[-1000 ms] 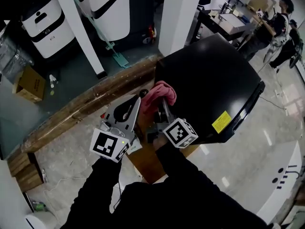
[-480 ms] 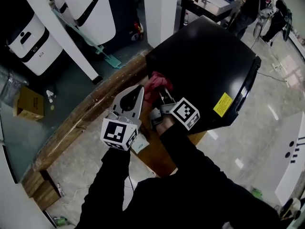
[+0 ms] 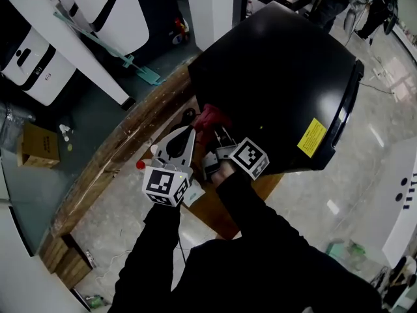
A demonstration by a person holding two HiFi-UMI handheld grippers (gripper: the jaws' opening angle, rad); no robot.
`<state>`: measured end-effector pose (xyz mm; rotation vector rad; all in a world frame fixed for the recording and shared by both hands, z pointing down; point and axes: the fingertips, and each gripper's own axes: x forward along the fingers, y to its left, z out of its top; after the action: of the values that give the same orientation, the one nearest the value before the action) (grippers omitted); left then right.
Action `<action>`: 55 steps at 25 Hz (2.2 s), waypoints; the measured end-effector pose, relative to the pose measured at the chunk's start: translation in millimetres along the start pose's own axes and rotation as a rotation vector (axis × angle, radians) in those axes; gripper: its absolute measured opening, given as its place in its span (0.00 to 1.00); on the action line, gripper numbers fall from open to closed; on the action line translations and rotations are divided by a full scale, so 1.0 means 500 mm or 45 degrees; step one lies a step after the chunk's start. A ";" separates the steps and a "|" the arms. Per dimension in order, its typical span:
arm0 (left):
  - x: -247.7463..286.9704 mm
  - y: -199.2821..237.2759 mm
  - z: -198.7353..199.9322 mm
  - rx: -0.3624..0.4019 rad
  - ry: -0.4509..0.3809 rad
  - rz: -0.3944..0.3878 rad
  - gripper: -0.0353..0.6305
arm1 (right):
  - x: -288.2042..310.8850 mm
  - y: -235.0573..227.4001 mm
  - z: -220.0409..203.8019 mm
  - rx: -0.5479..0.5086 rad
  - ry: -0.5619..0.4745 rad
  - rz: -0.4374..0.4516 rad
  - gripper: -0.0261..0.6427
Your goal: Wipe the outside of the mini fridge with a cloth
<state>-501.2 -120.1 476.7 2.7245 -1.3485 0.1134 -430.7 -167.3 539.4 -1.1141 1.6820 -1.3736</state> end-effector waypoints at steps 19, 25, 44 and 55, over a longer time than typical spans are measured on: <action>0.072 -0.007 -0.377 -0.056 0.431 -0.005 0.06 | -0.001 -0.392 -0.069 0.085 0.040 -0.294 0.12; 0.058 -0.004 -0.410 -0.096 0.471 0.006 0.06 | -0.003 -0.488 -0.080 0.068 0.064 -0.395 0.12; -0.065 -0.114 -0.133 0.091 0.144 -0.070 0.06 | -0.167 -0.208 -0.105 -0.272 0.277 -0.158 0.11; -0.082 -0.265 0.119 0.025 -0.091 -0.280 0.06 | -0.322 0.181 0.084 -0.400 0.038 0.091 0.11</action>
<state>-419.2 -14.9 405.6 2.8961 -1.0585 0.0117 -346.4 -29.3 441.0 -1.1948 1.9882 -1.1117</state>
